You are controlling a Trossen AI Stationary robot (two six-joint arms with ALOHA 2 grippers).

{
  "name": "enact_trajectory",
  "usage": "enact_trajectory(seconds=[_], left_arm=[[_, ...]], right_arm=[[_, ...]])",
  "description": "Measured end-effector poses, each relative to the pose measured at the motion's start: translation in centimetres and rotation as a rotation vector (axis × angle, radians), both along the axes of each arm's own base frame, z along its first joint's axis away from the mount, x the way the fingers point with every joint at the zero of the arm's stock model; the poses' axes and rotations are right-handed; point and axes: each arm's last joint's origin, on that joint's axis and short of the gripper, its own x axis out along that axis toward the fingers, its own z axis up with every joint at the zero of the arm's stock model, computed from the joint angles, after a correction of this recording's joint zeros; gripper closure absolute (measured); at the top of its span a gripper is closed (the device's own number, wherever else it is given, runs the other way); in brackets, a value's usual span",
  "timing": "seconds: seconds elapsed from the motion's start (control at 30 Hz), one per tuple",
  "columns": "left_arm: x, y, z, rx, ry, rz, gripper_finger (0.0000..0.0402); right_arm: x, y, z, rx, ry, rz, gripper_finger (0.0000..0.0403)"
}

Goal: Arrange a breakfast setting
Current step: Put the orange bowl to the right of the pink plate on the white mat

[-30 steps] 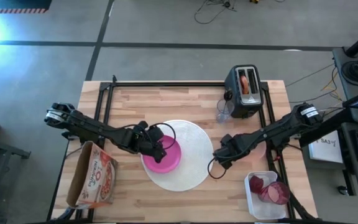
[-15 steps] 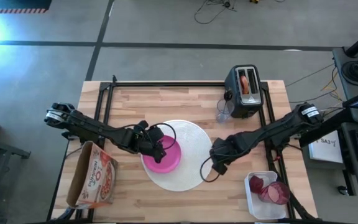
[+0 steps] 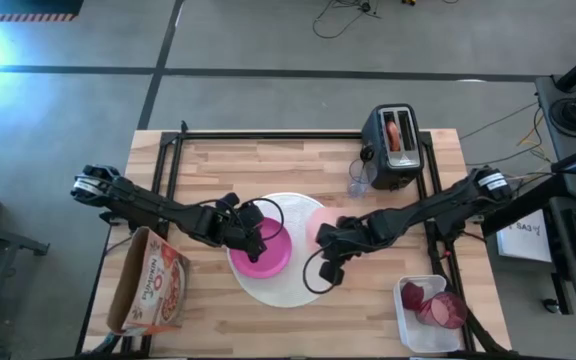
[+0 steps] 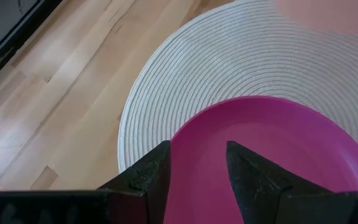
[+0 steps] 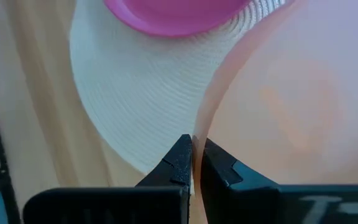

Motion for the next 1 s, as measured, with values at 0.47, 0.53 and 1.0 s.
enact_trajectory(seconds=[0.47, 0.53, 1.0], left_arm=[[-0.3, 0.1, 0.5, 0.002, -0.005, -0.007, 0.0265], [-0.3, 0.1, 0.5, 0.003, -0.004, -0.009, 0.0265], [-0.3, 0.1, 0.5, 0.004, 0.0, -0.009, 0.0265]], right_arm=[[2.2, 0.8, -2.7, 0.007, 0.064, 0.077, 0.0394], [2.4, 0.8, -2.4, 0.006, 0.052, 0.095, 0.0394], [2.8, 1.3, -1.5, 0.055, 0.023, 0.202, 0.0363]])
